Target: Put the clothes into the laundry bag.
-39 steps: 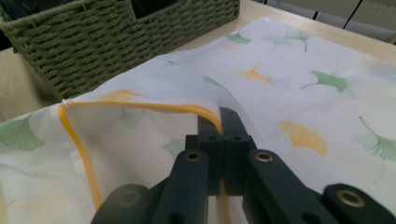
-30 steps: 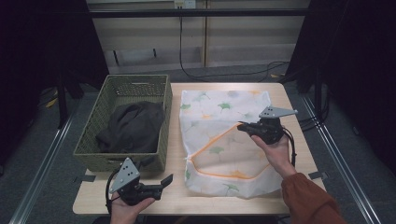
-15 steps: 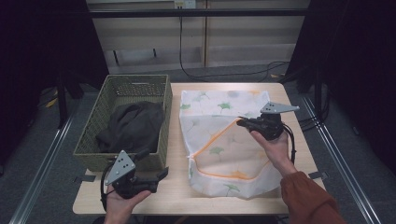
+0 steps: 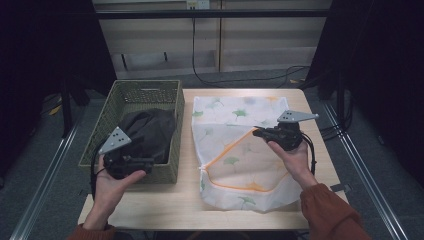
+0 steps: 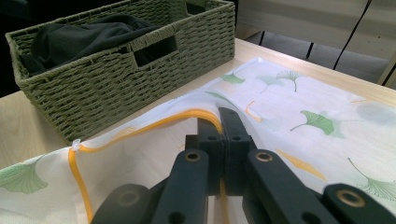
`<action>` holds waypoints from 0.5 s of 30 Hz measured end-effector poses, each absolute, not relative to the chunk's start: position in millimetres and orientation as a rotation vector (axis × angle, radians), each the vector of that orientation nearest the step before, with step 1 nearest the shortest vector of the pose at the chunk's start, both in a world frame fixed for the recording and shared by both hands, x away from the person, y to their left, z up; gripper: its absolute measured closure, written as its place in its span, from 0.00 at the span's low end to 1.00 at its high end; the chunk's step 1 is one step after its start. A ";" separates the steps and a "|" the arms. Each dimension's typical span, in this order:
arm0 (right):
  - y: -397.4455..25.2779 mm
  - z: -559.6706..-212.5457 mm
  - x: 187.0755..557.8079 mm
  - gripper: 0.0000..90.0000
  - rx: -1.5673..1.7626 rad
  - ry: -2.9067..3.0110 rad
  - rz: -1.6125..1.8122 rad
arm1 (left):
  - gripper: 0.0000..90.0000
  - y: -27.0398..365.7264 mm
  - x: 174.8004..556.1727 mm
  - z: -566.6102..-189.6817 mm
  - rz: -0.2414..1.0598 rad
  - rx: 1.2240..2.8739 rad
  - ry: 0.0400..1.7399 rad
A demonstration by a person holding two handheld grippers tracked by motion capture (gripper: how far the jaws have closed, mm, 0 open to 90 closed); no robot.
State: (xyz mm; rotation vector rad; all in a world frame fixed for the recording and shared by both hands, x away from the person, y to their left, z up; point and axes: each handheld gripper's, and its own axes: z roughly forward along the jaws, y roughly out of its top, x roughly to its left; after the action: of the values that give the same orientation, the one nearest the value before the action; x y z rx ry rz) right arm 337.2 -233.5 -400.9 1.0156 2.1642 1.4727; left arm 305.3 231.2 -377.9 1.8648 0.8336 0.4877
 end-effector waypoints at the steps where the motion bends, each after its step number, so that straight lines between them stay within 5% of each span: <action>1: -233.8 -401.0 337.3 0.99 1.014 2.167 1.471 | 0.13 233.3 308.6 -377.4 0.550 1.869 0.866; 15: -234.9 -403.6 338.7 0.99 1.021 2.172 1.472 | 0.09 248.3 358.6 -375.3 0.543 1.961 0.996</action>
State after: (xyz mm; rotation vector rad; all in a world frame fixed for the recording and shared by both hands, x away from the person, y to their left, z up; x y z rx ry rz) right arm 338.7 -234.9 -403.6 1.0214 2.1722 1.4718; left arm 358.6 248.3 -375.3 1.9615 0.9958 0.5433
